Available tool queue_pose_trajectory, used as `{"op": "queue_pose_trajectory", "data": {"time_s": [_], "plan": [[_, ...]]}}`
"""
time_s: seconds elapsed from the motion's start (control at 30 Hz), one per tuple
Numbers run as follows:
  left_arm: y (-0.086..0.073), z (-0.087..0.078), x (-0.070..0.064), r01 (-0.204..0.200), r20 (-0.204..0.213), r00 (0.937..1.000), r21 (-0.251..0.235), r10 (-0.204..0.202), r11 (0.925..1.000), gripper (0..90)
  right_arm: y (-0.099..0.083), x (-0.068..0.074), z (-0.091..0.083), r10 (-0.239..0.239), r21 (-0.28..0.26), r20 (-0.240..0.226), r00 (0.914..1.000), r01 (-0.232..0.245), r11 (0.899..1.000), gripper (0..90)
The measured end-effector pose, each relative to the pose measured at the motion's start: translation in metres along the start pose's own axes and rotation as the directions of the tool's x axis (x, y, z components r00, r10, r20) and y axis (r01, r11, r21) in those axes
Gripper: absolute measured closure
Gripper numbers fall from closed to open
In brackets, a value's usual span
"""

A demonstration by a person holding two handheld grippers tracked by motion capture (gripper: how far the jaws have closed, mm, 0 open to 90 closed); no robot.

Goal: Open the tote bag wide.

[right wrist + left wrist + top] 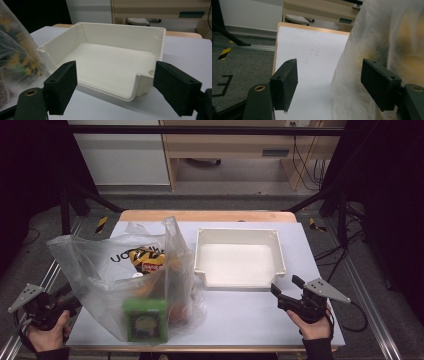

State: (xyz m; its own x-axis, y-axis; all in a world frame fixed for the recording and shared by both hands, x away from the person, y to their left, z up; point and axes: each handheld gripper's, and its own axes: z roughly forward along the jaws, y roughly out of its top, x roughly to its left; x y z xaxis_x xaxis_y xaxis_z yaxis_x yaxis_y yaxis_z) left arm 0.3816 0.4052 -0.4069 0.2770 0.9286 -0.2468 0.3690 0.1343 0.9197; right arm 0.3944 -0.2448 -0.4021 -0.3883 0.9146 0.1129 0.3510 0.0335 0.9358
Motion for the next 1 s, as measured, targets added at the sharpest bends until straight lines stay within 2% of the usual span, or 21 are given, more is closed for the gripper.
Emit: {"op": "queue_pose_trajectory", "data": {"time_s": [0.17, 0.4, 0.47, 0.7, 0.77, 0.83, 0.9, 0.97, 1.0], "plan": [[0.007, -0.009, -0.003, 0.006, 0.020, 0.9998, -0.033, -0.005, 0.9994, 30.6, 0.008, 0.014, 0.002, 0.004, -0.014, -0.042, 0.9991, -0.005, 1.000, 20.9], [0.016, -0.021, -0.010, 0.002, 0.045, 0.9990, -0.070, 0.001, 0.9976, 32.1, 0.016, 0.032, 0.010, -0.010, 0.000, -0.095, 0.9954, 0.010, 1.000, 23.2], [0.021, -0.030, -0.013, 0.004, 0.057, 0.9984, -0.098, 0.001, 0.9952, 32.6, 0.017, 0.038, 0.013, -0.013, 0.004, -0.109, 0.9939, 0.014, 1.000, 23.7], [0.032, -0.050, -0.017, -0.006, 0.074, 0.9972, -0.145, 0.017, 0.9894, 33.9, 0.018, 0.049, 0.019, -0.030, 0.017, -0.137, 0.9901, 0.033, 0.999, 25.2], [0.035, -0.057, -0.017, 0.006, 0.086, 0.9963, -0.161, 0.008, 0.9870, 34.0, 0.018, 0.051, 0.020, -0.028, 0.020, -0.142, 0.9895, 0.031, 0.999, 25.4], [0.037, -0.062, -0.021, -0.001, 0.104, 0.9945, -0.159, 0.017, 0.9873, 34.9, 0.019, 0.053, 0.020, -0.025, 0.019, -0.148, 0.9887, 0.028, 0.999, 25.8], [0.037, -0.059, -0.026, -0.009, 0.119, 0.9925, -0.141, 0.026, 0.9899, 35.1, 0.020, 0.056, 0.021, -0.028, 0.018, -0.153, 0.9878, 0.031, 0.999, 26.2], [0.037, -0.055, -0.033, -0.035, 0.122, 0.9914, -0.113, 0.049, 0.9930, 35.0, 0.021, 0.058, 0.021, -0.032, 0.017, -0.162, 0.9863, 0.035, 0.999, 26.9], [0.037, -0.055, -0.033, -0.035, 0.122, 0.9914, -0.113, 0.049, 0.9930, 35.1, 0.022, 0.060, 0.021, -0.030, 0.017, -0.166, 0.9856, 0.033, 0.999, 27.2]]}}
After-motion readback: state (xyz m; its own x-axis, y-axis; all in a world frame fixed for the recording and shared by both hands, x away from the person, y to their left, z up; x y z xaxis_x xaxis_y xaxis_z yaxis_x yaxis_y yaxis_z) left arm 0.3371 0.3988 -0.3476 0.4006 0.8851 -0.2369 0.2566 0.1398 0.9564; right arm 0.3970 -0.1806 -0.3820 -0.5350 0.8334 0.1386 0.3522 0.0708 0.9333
